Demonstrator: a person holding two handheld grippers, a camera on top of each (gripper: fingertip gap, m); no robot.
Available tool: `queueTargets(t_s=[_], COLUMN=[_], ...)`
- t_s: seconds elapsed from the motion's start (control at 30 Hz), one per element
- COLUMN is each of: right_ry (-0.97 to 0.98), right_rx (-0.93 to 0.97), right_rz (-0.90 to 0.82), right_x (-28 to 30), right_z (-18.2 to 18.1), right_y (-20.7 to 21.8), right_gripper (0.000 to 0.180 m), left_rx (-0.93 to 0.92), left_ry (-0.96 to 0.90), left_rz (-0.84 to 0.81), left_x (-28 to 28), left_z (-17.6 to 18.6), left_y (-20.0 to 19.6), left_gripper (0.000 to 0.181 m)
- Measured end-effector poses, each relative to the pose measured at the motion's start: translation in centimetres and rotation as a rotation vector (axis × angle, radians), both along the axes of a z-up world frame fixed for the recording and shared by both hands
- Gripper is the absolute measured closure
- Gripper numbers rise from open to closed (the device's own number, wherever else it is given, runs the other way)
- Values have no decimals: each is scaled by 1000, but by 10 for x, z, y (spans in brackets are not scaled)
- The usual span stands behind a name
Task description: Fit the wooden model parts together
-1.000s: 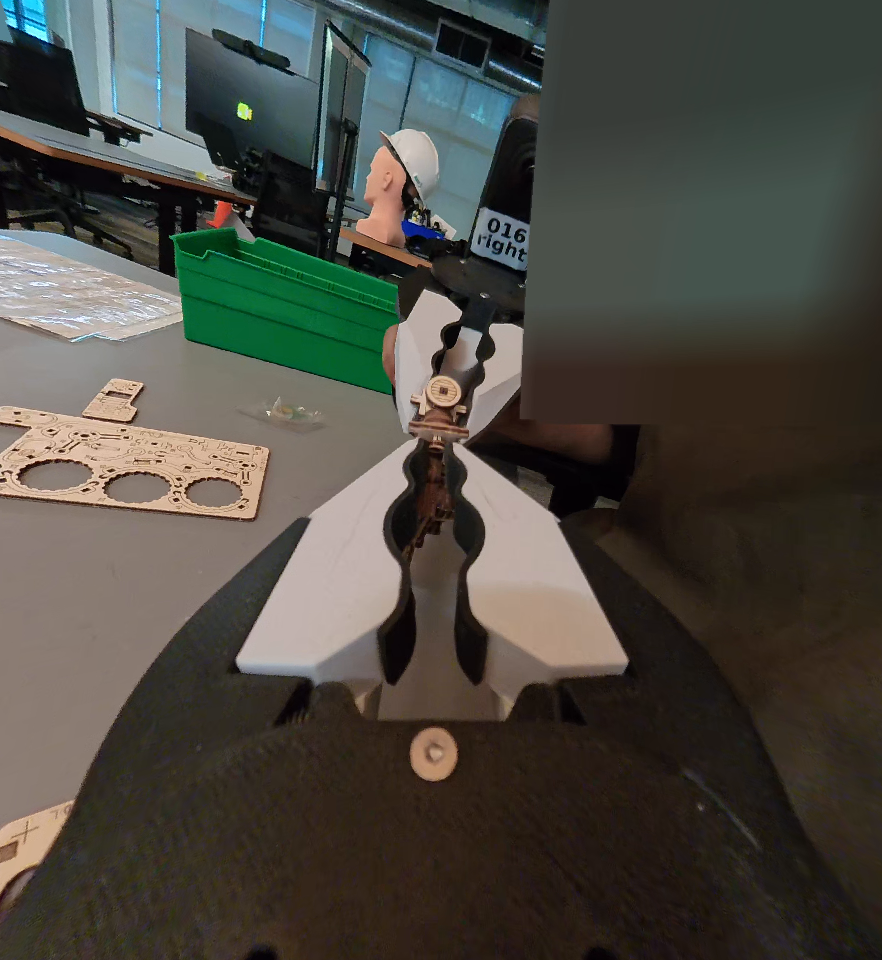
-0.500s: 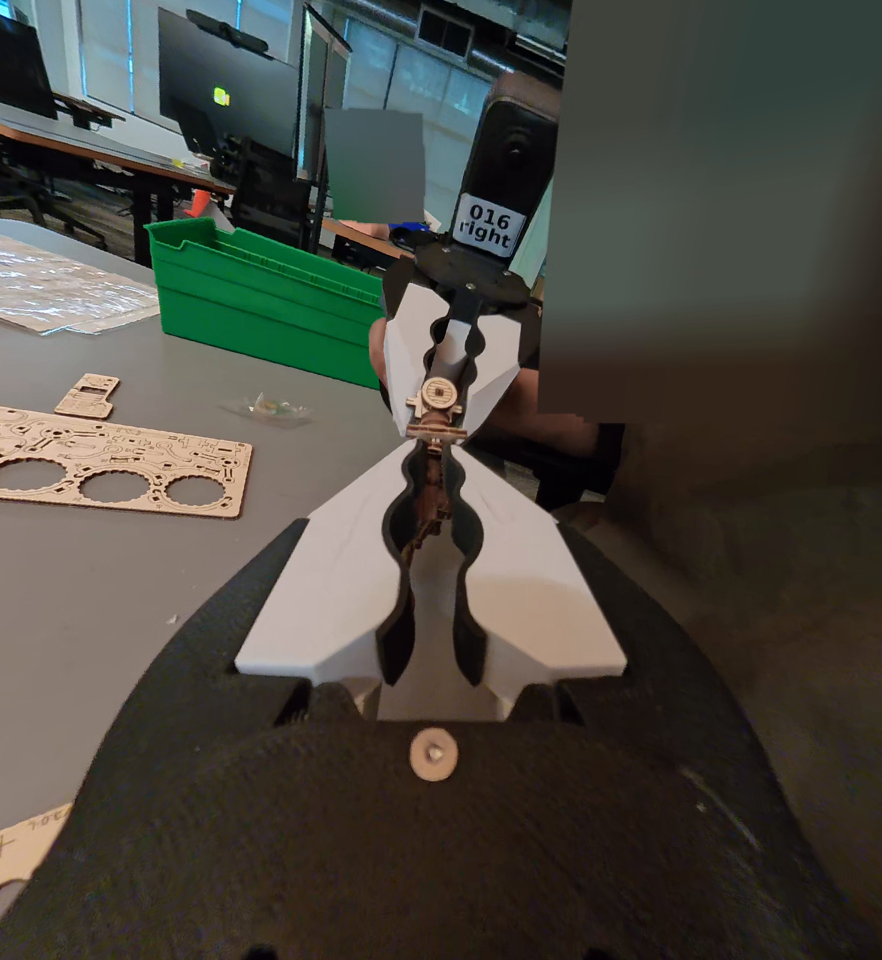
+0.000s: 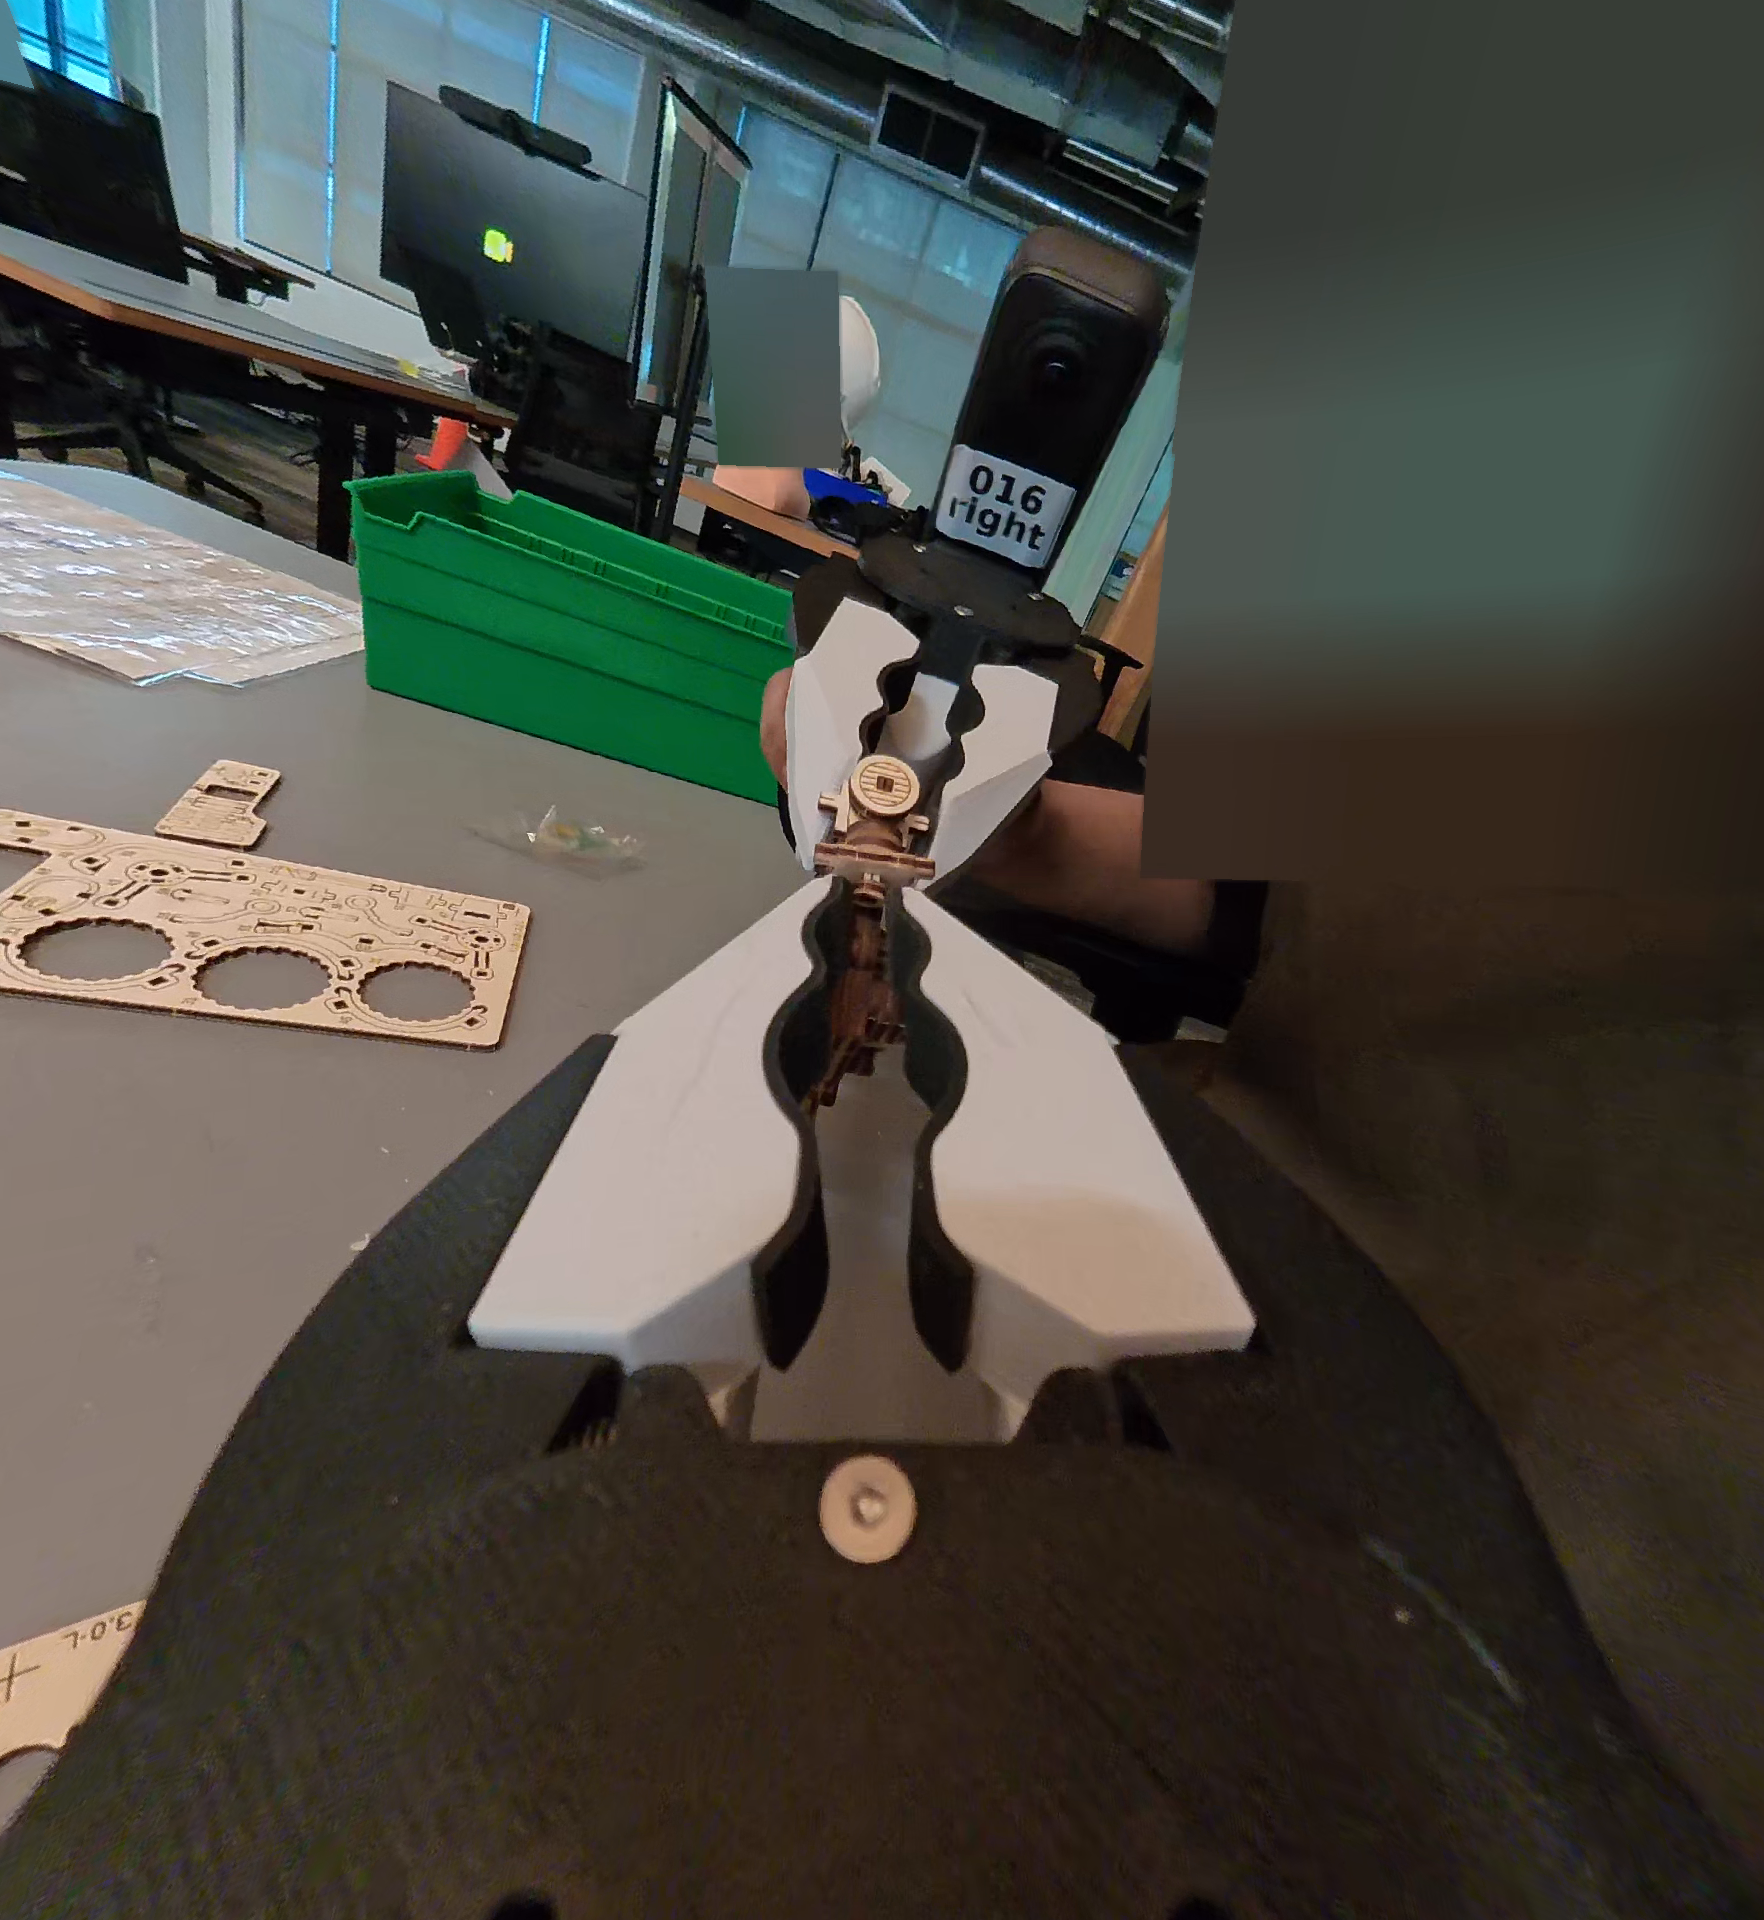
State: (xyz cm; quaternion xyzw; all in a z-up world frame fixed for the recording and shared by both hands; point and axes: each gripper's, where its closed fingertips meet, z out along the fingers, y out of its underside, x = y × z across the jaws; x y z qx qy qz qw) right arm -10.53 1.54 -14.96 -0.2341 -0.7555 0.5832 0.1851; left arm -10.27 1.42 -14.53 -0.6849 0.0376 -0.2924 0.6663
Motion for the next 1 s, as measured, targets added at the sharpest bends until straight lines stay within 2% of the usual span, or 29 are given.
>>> queueTargets(t_s=[1.0], right_ry=[-5], right_rx=[-39], right_rz=[-13], right_x=[-2], right_z=[1], right_y=[1], right_gripper=[166], left_rx=[1], left_ry=[-12], left_rz=[10], left_x=[-3], left_z=[0], left_y=[0], left_gripper=[178])
